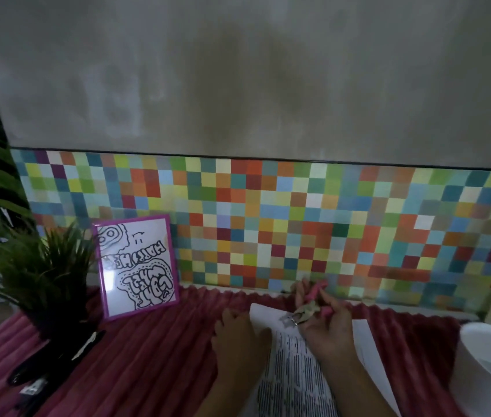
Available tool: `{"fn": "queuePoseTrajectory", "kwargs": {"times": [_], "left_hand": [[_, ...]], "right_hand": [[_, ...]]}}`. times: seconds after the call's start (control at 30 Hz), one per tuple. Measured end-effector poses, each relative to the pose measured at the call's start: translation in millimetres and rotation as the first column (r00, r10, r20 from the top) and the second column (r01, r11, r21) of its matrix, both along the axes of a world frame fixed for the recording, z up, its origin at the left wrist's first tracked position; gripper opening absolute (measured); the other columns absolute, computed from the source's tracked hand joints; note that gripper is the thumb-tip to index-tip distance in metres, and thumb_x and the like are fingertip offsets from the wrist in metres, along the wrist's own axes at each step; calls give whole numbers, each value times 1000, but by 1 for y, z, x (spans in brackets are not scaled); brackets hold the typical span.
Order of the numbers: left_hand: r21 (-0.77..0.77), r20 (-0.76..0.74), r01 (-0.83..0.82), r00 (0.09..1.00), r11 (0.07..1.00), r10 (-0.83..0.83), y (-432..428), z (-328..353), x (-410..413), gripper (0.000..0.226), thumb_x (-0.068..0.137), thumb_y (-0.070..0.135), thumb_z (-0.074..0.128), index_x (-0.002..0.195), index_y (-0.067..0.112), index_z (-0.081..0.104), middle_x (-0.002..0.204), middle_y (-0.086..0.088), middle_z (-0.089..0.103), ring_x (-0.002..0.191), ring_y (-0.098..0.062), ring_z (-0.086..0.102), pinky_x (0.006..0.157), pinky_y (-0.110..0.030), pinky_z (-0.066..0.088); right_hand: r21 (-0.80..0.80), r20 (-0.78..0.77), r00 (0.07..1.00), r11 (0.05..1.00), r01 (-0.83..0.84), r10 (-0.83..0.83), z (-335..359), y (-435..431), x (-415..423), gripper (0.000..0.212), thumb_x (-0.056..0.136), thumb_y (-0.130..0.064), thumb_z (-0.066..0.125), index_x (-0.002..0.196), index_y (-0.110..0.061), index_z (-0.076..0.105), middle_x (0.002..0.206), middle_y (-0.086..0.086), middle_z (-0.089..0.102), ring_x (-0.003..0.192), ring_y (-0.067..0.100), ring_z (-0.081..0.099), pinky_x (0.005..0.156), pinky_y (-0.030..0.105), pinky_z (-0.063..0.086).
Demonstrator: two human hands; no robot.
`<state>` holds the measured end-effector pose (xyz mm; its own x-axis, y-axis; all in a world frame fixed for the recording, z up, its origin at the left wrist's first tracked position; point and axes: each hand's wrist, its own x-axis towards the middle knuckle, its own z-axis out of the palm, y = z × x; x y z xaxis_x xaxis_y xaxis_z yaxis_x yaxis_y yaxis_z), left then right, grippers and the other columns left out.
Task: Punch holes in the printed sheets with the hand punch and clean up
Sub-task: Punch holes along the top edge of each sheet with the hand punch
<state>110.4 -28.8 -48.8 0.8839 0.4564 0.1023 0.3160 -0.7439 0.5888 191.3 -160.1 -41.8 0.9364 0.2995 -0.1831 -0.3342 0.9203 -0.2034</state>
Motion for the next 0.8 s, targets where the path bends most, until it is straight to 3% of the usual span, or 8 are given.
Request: {"fn": "queuePoseTrajectory", "kwargs": {"times": [0.13, 0.23, 0.33, 0.47, 0.53, 0.6, 0.67, 0.8], "left_hand": [[36, 141, -11, 990, 999, 6, 3, -13, 4, 47, 90, 38, 57, 135, 25, 52, 137, 3, 44, 122, -21, 41, 100, -35, 38], [75, 234, 14, 972, 997, -32, 3, -17, 4, 31, 91, 26, 60, 120, 17, 65, 131, 0, 53, 113, -20, 50, 95, -30, 42], [47, 261, 7, 965, 999, -19, 3, -20, 6, 34, 87, 23, 65, 120, 12, 66, 126, -3, 58, 111, -20, 54, 95, -26, 42], [11, 274, 6, 962, 1000, -9, 5, -24, 10, 38, 85, 24, 66, 121, 12, 65, 122, -4, 60, 109, -21, 55, 94, -32, 47], [25, 304, 24, 952, 999, -30, 4, -25, 8, 33, 87, 23, 66, 118, 13, 67, 119, -1, 62, 107, -18, 55, 88, -23, 43], [23, 338, 28, 941, 999, -34, 3, -24, 6, 32, 86, 22, 68, 117, 14, 68, 118, 1, 61, 106, -16, 56, 84, -18, 37], [11, 368, 36, 929, 999, -37, 3, -21, 5, 29, 84, 21, 69, 112, 16, 68, 111, 3, 62, 101, -15, 57, 79, -18, 37], [-72, 431, 82, 901, 994, -44, 5, -20, 6, 16, 82, 17, 69, 97, 17, 65, 93, 8, 65, 85, -9, 60, 74, -27, 50]], "right_hand": [[-56, 2, 1000, 998, 31, -31, -6, 1, 3, 86, 21, 4, 94, 102, 3, 64, 97, 22, 71, 81, 33, 73, 58, 39, 60], [-168, -30, 997, 984, 62, -68, 0, 3, -1, 23, 83, -24, 73, 97, -6, 66, 87, 14, 73, 70, 28, 74, 58, 36, 60], [-122, -26, 998, 991, 53, -56, -2, 3, 1, 52, 82, -59, 62, 97, -9, 64, 76, 11, 71, 67, 28, 71, 64, 36, 57], [-277, 93, 995, 961, 0, 26, 7, 6, -3, 53, 84, -62, 56, 88, -9, 62, 76, 12, 60, 58, 24, 61, 53, 32, 54], [-557, 188, 972, 831, -14, 143, 17, 10, -6, 49, 84, -57, 57, 91, -9, 62, 80, 14, 60, 48, 18, 52, 42, 24, 45], [-884, 215, 930, 464, 56, 298, 30, 18, -14, 44, 88, -53, 57, 100, -11, 64, 85, 15, 64, 44, 18, 53, 40, 23, 43], [-978, 202, 872, 131, 160, 446, 34, 28, -21, 39, 88, -51, 59, 106, -17, 61, 88, 9, 66, 50, 18, 57, 45, 26, 49], [-958, 263, 788, 57, 280, 557, 21, 40, -26, 44, 85, -36, 67, 120, -11, 55, 87, 12, 64, 40, 14, 53, 45, 30, 51]]}}
